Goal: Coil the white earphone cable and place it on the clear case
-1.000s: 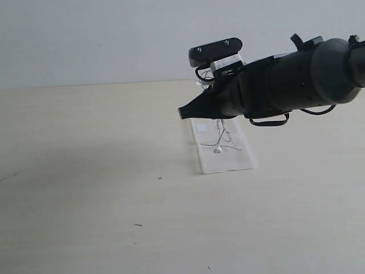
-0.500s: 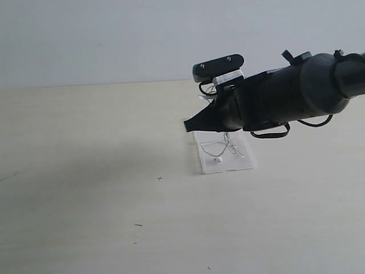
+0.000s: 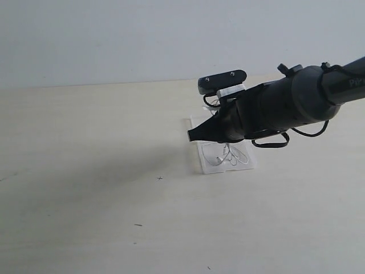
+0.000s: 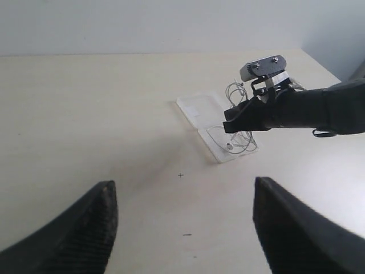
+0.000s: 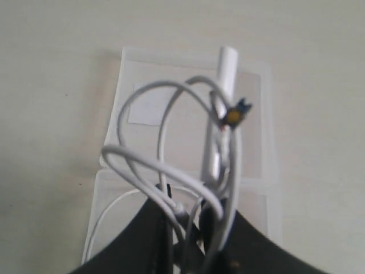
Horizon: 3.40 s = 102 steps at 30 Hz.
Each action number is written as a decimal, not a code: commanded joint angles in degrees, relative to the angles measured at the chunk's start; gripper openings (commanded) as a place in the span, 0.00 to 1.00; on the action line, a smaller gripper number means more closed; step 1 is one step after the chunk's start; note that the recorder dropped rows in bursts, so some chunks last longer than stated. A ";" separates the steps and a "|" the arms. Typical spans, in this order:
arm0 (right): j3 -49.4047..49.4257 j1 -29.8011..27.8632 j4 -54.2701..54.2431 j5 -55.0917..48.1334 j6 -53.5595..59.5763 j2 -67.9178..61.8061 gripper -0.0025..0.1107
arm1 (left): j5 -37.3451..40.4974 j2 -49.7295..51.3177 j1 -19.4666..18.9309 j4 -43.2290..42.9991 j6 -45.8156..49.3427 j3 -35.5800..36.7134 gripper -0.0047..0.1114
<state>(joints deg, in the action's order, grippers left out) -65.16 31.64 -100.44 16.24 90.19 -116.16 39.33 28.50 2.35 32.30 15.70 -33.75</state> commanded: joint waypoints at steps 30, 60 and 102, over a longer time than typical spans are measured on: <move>0.24 -0.26 0.49 0.83 -0.49 -0.22 0.66 | 0.78 -0.43 0.10 -0.77 -0.90 -0.27 0.61; 32.41 -0.26 0.49 -8.79 -22.20 51.73 0.02 | -0.45 -1.32 0.10 7.74 1.48 1.21 0.04; 56.38 -0.26 0.49 -31.97 -22.81 94.12 0.02 | 21.81 -28.18 0.10 21.58 3.05 1.21 0.04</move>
<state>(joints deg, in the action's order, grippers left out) -9.09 31.56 -100.48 -15.11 67.34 -22.23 59.05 0.60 2.35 52.45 20.75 -32.79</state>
